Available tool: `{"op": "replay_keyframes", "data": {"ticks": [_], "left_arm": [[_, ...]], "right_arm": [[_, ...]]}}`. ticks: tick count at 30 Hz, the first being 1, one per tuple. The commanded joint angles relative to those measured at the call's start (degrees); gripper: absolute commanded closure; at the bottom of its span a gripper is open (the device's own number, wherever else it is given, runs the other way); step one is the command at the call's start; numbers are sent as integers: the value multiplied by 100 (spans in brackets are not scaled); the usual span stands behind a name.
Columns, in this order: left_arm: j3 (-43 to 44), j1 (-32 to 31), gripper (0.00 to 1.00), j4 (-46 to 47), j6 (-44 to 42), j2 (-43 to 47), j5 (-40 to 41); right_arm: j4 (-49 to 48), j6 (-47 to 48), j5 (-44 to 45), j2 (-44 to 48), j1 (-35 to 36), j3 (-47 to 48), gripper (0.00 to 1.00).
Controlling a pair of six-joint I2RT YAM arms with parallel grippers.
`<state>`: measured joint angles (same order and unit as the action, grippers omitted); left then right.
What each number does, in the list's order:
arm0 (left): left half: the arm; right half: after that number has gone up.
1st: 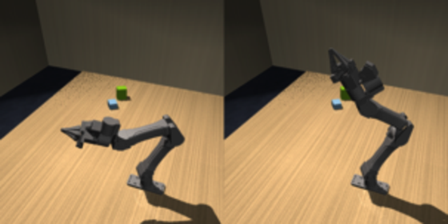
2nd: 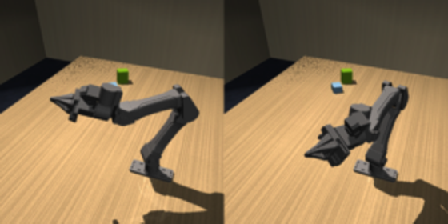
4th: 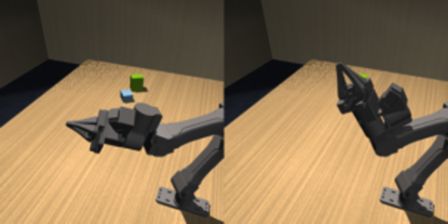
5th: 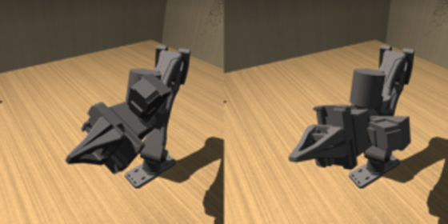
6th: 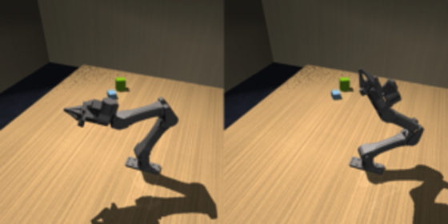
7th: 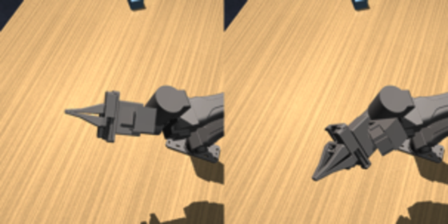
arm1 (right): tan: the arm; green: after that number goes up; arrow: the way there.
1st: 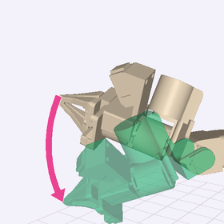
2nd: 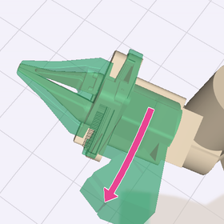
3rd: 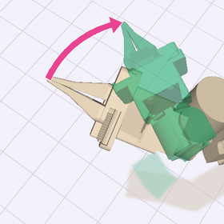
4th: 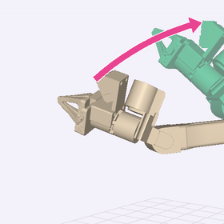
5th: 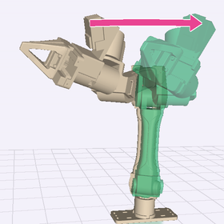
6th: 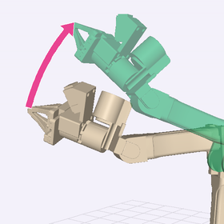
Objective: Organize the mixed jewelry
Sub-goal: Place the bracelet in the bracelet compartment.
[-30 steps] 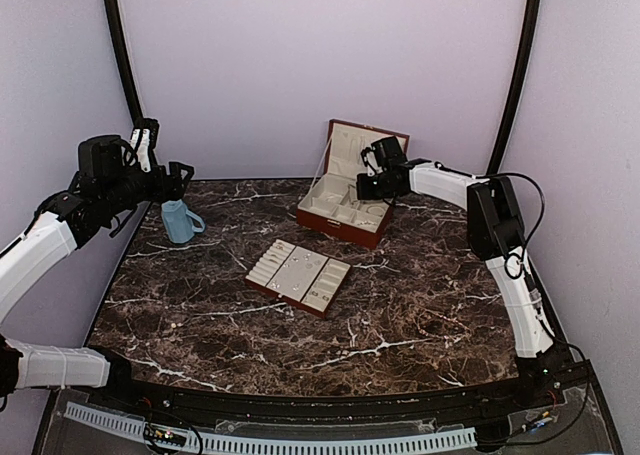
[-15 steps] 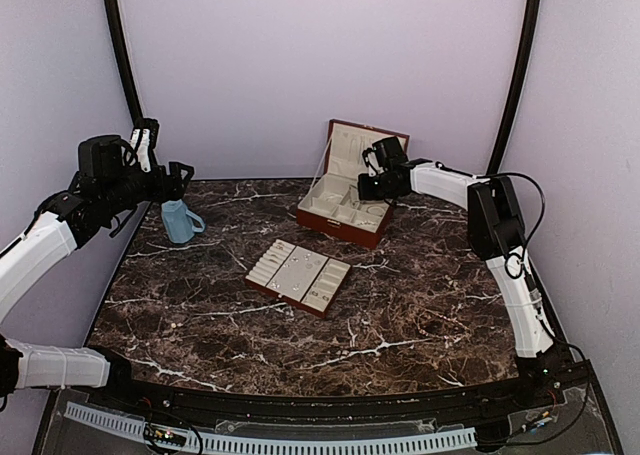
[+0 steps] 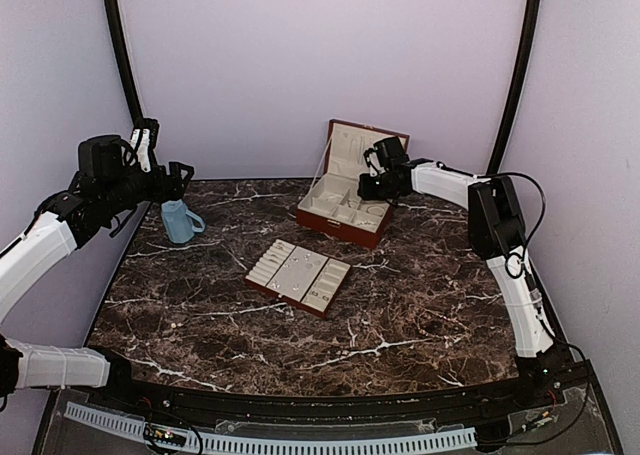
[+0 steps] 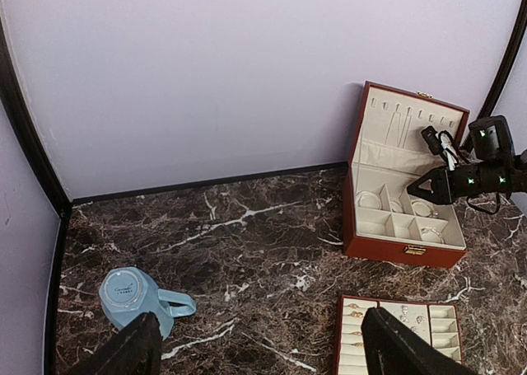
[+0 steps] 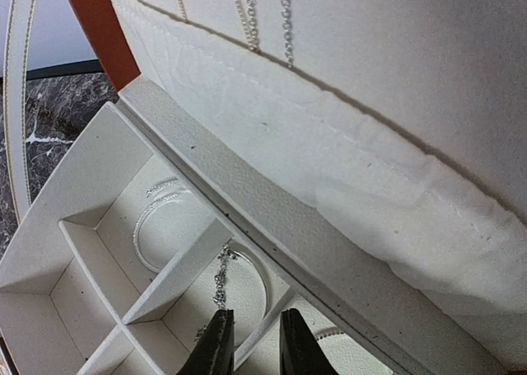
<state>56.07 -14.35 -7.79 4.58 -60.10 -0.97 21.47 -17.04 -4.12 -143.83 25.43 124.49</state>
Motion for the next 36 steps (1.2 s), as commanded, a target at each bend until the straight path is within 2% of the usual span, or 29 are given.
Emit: {"op": "replay_keyframes", "data": {"ticks": [1,6,12,27,36], "left_arm": [[-57,29,13,85,-85,109,22],[-79,29,13,119,-78,156,27],[-151,29,13,197,-90,264,225],[-302,29,13,387,-112,270,378],[-366,29,13,444,-185,238,552]], "right_arm": [[-105,-11,-54,182,-30,30,77],[-207,97,50,487,-39,-164,72],[-457,169,181,1133,-127,-867,68],[-1061,127,464,3298,-284,-3665,62],[-604,-22,1013,4559,-302,-5206,61]]}}
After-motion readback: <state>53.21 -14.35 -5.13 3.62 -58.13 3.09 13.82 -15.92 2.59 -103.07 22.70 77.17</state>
